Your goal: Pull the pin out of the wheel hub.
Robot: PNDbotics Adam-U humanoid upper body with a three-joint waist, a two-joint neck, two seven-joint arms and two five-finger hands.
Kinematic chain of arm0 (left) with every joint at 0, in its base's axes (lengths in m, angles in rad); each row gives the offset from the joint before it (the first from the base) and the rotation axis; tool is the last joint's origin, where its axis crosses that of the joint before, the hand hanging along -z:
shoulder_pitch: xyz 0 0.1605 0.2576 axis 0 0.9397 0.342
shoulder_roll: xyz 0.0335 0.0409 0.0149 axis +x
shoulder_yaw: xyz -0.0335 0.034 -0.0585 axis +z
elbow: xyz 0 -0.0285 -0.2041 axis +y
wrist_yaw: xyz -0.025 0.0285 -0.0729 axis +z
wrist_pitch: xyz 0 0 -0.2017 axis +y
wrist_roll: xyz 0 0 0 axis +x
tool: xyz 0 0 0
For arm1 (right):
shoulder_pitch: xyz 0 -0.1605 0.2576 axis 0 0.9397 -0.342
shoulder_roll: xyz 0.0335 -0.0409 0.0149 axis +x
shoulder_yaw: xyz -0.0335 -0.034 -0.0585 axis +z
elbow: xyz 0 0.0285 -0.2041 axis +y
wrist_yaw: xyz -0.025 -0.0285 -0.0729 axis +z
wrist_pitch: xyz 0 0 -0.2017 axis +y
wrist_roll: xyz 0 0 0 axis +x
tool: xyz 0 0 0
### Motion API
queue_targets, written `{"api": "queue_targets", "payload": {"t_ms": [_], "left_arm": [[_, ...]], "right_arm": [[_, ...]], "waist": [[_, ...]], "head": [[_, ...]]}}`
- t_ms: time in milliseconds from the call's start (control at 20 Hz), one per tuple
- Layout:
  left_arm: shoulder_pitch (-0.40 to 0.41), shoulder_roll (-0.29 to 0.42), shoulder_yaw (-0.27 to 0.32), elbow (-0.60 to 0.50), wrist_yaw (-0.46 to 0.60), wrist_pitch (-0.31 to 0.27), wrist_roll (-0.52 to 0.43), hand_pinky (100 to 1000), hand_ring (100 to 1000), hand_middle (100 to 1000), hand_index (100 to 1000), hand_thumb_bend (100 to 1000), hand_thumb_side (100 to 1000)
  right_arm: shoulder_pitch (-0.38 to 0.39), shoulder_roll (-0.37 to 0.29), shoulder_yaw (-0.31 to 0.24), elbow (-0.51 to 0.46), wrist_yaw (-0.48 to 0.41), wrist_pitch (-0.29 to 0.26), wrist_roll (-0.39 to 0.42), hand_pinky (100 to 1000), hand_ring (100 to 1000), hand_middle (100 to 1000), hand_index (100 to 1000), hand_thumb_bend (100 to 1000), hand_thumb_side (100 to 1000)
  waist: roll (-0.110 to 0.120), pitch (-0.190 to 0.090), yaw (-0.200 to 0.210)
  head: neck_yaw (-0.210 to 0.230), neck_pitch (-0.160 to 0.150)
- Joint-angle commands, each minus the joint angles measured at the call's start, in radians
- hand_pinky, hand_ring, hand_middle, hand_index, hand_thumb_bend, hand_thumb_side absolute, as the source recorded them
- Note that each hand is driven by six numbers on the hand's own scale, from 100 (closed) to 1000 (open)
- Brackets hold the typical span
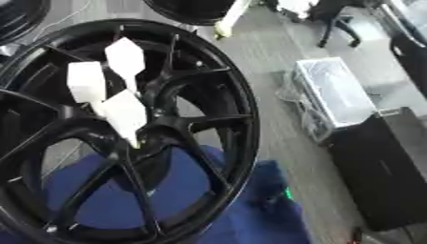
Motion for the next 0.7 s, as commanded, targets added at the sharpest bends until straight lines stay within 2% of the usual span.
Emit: {"api": "queue_targets", "payload": {"t_ms": [50, 150, 250, 350, 450, 500, 600, 700], "left_arm": [[0.003, 0.033, 0.018, -0.025, -0.012, -0.004, 0.009, 809, 626, 692, 779, 273, 822], [0.003, 0.032, 0.022, -0.030, -0.018, -0.005, 0.012, 808, 626, 692, 779, 272, 821], [0.004, 0.029, 0.025, -0.034, -0.022, -0.006, 0.015, 808, 626, 692, 779, 272, 821], [0.002, 0.024, 0.026, -0.037, -0.024, -0.006, 0.018, 808, 626, 692, 779, 271, 821], [0.000, 0.019, 0.025, -0.038, -0.024, -0.005, 0.018, 807, 626, 692, 779, 271, 821], [-0.001, 0.015, 0.024, -0.039, -0.023, -0.004, 0.018, 807, 626, 692, 779, 271, 822], [-0.002, 0.009, 0.022, -0.039, -0.021, -0.003, 0.017, 807, 626, 692, 779, 270, 821], [-0.001, 0.006, 0.021, -0.039, -0.020, -0.003, 0.016, 806, 626, 692, 779, 268, 821]], "right_arm": [[0.108, -0.043, -0.123, -0.034, -0.017, -0.028, -0.093, 732, 484, 229, 432, 100, 100], [0.241, 0.003, -0.192, -0.072, 0.025, -0.050, -0.161, 733, 486, 238, 440, 100, 100], [0.369, 0.073, -0.250, -0.125, 0.105, -0.056, -0.238, 735, 493, 248, 448, 100, 100], [0.497, 0.184, -0.293, -0.188, 0.235, -0.041, -0.315, 744, 504, 279, 476, 100, 100], [0.567, 0.290, -0.310, -0.230, 0.347, -0.013, -0.369, 753, 521, 324, 520, 100, 100], [0.586, 0.336, -0.314, -0.237, 0.392, -0.002, -0.388, 760, 539, 365, 558, 100, 100], [0.609, 0.413, -0.317, -0.242, 0.477, 0.005, -0.401, 801, 648, 560, 739, 100, 100], [0.622, 0.467, -0.316, -0.243, 0.576, -0.018, -0.382, 850, 753, 712, 870, 100, 100]], "waist": [[0.006, -0.019, -0.009], [0.008, -0.016, -0.017], [0.010, -0.012, -0.021], [0.015, -0.006, -0.018], [0.021, -0.002, -0.013], [0.025, -0.001, -0.011], [0.034, 0.000, -0.009], [0.043, 0.001, -0.008]], "head": [[0.021, -0.015], [0.033, -0.017], [0.044, -0.022], [0.051, -0.028], [0.052, -0.029], [0.053, -0.029], [0.058, -0.028], [0.067, -0.027]]}}
